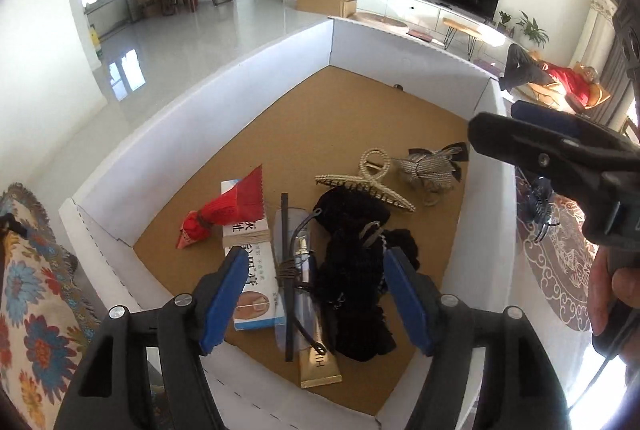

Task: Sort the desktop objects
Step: 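Move both tools back over the items on the table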

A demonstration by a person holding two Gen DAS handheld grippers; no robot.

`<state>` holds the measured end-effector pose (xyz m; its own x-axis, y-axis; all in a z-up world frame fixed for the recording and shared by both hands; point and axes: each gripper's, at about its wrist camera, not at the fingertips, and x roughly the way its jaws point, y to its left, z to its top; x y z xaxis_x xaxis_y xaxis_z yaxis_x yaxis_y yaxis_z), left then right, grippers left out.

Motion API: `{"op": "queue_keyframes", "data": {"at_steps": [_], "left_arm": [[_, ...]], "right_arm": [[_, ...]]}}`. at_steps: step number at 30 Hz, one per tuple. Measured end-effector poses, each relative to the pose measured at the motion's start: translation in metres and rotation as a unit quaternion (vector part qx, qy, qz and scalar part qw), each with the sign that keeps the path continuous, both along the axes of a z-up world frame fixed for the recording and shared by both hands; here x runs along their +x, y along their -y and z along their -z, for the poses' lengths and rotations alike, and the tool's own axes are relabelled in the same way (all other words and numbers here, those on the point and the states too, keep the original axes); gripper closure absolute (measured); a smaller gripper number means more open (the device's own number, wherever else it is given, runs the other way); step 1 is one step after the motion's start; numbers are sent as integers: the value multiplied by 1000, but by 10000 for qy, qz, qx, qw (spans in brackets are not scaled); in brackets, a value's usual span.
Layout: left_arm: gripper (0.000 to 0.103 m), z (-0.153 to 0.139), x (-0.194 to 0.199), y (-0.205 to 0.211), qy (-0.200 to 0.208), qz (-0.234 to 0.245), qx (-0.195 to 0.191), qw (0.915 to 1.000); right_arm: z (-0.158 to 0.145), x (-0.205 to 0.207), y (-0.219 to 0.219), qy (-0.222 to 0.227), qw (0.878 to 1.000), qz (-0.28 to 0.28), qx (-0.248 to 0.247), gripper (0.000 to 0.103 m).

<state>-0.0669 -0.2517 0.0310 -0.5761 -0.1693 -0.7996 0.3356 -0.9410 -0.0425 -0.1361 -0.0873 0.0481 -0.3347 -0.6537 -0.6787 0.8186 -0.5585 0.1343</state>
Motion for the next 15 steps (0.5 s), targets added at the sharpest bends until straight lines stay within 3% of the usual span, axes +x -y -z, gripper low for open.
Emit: {"op": "queue_keyframes", "data": {"at_steps": [4, 7, 8, 10, 13, 15], "left_arm": [[32, -20, 20, -55, -420, 545, 75, 9976], [17, -25, 19, -108, -536, 1159, 339, 9912], [12, -22, 16, -127, -503, 1374, 456, 9882], [11, -7, 5, -164, -339, 1724, 659, 9822], [12, 27, -11, -214, 64, 1974, 542, 9788], [12, 50, -25, -241, 291, 2078, 432, 9768]], "right_arm": [[1, 13, -99, -360, 9977, 566, -128, 0], [30, 19, -185, -307, 9930, 1134, 83, 0], [44, 22, -213, -270, 9899, 1371, 256, 0], [75, 26, -265, -195, 9796, 1859, 733, 0], [114, 36, -327, 17, 9607, 2403, 1391, 0], [128, 43, -359, 125, 9504, 2691, 1558, 0]]}}
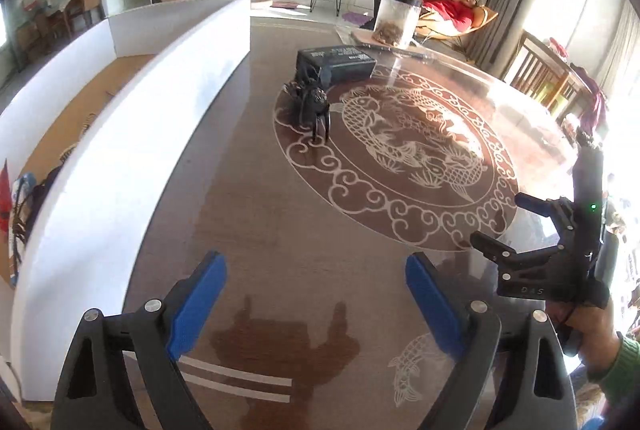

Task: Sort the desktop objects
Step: 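Move both tools back over the items on the table, then grasp the black mesh rhinestone fascinator with the left tool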

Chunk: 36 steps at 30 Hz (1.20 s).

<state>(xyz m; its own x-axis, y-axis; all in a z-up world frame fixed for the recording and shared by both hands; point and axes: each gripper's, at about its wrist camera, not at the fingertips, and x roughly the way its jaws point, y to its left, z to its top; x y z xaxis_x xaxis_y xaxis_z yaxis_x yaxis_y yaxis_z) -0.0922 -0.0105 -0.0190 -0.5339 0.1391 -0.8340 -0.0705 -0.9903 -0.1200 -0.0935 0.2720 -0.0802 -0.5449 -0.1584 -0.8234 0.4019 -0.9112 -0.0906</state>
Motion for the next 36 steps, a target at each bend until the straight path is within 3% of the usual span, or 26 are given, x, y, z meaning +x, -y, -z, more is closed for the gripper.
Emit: {"op": "queue_keyframes", "data": {"at_steps": [4, 7, 12, 15, 36], "left_arm": [[12, 32, -16, -38, 117, 195, -400, 9989], [12, 45, -19, -49, 109, 235, -658, 9975], [10, 54, -12, -44, -131, 104, -620, 9979], [0, 56, -14, -44, -84, 98, -619, 9980], [0, 55, -12, -43, -130, 68, -601, 9981]], "right_arm": [[7, 10, -38, 55, 9987, 397, -324, 0], [6, 12, -42, 54, 9977, 542, -403, 0], [6, 13, -36, 48, 9974, 604, -385, 0], [6, 13, -36, 47, 9974, 605, -385, 0], [7, 13, -38, 49, 9974, 606, -388, 0]]}}
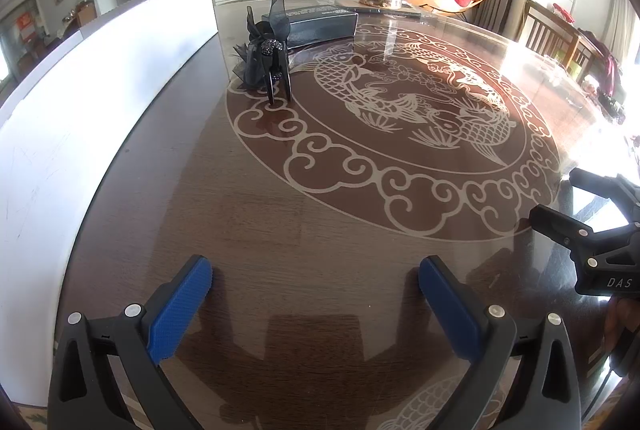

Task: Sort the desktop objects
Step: 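Grasp the black mesh rhinestone fascinator with the left tool, then grasp the black ODOR REMOVING BAR box with the right tool while the left tool holds the fascinator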

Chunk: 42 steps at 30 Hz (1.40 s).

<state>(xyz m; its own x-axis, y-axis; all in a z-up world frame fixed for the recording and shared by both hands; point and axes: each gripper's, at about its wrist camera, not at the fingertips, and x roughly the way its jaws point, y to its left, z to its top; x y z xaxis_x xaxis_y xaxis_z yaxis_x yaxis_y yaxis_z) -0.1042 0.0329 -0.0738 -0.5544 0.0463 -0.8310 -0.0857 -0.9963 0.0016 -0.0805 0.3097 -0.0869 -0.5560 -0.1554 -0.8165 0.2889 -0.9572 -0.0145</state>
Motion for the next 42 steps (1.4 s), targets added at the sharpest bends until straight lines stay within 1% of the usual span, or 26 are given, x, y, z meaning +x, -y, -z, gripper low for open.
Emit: {"op": "queue_keyframes", "data": {"at_steps": [10, 14, 16, 18, 20, 22, 25, 27, 31, 33, 34, 35, 36, 37, 40, 42], "left_arm": [[0, 0, 3, 1, -4, -104, -13, 9999], [0, -1, 2, 1, 8, -72, 8, 10000], [0, 0, -4, 2, 52, 14, -4, 10000], [0, -1, -19, 5, 127, 164, -9, 9998], [0, -1, -42, 11, 205, 175, -14, 9996], [0, -1, -68, 17, 185, 84, -13, 9998], [0, -2, -106, 26, 93, -236, 2, 9997], [0, -2, -129, 28, 88, -359, -3, 9993], [0, -3, -170, 28, 272, -442, -12, 9987], [1, -4, -181, 30, 282, -510, -28, 9983], [22, -7, -181, 31, 142, -527, -27, 9985], [55, -10, -180, 32, 4, -524, -31, 9986], [71, -13, -179, 32, -40, -488, -34, 9988], [82, -14, -178, 32, -25, -461, -79, 9989], [82, -14, -159, 35, -101, -427, -226, 9988], [82, -14, -138, 42, -149, -471, -177, 9986]], "right_arm": [[0, 0, 0, 0, 10000, 0, 1, 0], [0, 0, 0, 0, 10000, 1, 1, 0], [0, 0, 0, -1, 10000, 1, 1, 0], [0, 0, 0, 0, 10000, 1, 1, 0], [0, 0, 0, 0, 10000, 1, 0, 0], [0, 0, 0, 0, 10000, 1, 0, 0], [0, 0, 0, 0, 10000, 2, 0, 0], [0, 0, 0, 0, 10000, 2, 0, 0], [0, 0, 0, 0, 10000, 1, 0, 0], [0, 1, 0, 0, 10000, 2, 1, 0], [0, 0, 0, 0, 10000, 1, 0, 0], [0, 1, 0, -1, 10000, 1, 0, 0], [0, 0, 0, 0, 10000, 1, 1, 0], [0, 0, 0, -1, 10000, 1, 0, 0], [0, 0, 0, -1, 10000, 2, 0, 0], [0, 0, 0, -1, 10000, 2, 0, 0]]}}
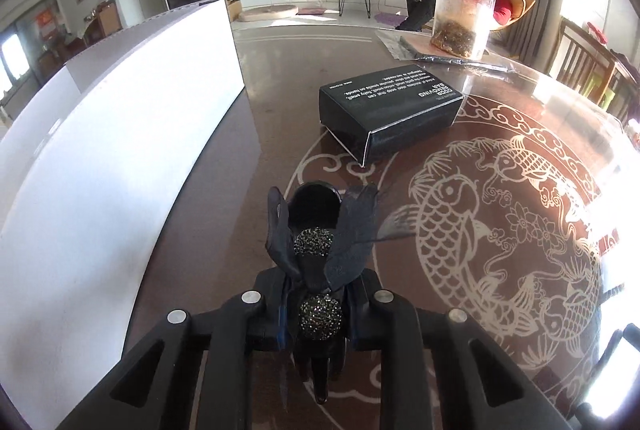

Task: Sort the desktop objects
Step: 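Grasp the black ODOR REMOVING BAR box with the right tool while the left tool holds the fascinator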

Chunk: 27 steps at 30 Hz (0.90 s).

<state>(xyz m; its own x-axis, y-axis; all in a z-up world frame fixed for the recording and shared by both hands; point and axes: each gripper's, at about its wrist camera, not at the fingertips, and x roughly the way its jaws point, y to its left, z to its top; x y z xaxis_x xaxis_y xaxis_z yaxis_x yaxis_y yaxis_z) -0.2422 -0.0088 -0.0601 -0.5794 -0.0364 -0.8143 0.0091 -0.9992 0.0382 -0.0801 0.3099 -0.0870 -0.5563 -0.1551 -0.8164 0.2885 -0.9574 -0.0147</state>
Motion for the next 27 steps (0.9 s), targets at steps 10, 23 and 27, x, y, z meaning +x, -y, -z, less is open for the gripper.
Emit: {"op": "queue_keyframes", "data": {"at_steps": [10, 23, 27], "left_arm": [[82, 1, 88, 17, -298, -161, -170, 9993], [83, 3, 85, 33, -321, -597, 156, 9976], [83, 3, 83, 38, -320, -682, 257, 9968]], "right_arm": [[0, 0, 0, 0, 10000, 0, 0, 0], [-8, -222, 110, 1773, 9577, 380, -2233, 0], [-14, -276, 145, 1694, 9526, 1077, -2284, 0]]}}
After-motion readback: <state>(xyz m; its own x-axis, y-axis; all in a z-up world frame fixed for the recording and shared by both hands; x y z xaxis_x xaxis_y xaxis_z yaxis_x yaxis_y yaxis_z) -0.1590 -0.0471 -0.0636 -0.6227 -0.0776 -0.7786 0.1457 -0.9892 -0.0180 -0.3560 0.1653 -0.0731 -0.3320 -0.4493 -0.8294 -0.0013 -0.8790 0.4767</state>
